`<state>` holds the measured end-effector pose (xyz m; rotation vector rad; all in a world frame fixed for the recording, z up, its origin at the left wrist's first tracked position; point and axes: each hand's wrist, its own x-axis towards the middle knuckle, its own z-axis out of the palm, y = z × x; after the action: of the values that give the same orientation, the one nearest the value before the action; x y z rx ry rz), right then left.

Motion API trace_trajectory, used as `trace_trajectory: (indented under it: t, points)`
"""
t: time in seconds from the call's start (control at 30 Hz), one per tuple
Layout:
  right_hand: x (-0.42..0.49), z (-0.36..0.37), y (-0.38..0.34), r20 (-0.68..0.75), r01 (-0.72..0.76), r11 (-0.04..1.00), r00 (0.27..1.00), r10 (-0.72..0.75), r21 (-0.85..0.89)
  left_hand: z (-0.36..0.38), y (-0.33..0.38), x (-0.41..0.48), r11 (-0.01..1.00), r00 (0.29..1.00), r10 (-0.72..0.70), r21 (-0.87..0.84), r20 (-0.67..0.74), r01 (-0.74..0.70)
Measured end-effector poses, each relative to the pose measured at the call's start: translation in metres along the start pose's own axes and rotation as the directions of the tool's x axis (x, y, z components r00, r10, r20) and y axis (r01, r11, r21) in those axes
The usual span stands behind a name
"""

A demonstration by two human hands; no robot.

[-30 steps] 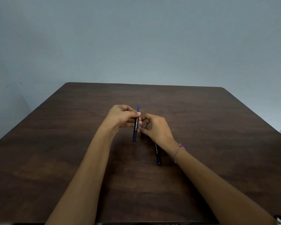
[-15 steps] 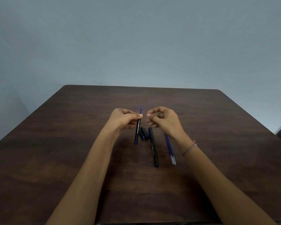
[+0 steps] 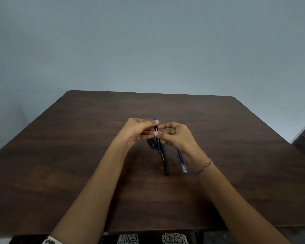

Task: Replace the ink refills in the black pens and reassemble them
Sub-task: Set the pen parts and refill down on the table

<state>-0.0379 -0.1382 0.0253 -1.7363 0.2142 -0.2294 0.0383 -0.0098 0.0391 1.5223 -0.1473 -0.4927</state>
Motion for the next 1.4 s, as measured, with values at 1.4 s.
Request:
trace_trajectory:
  t: [1.4]
  points:
    - [-0.014,-0.018,0.012,0.143,-0.154,0.988,0.978,0.150,0.020,-0.060,-0.005,-0.013,0.886,0.984,-0.104,0.437,-0.144,0.158]
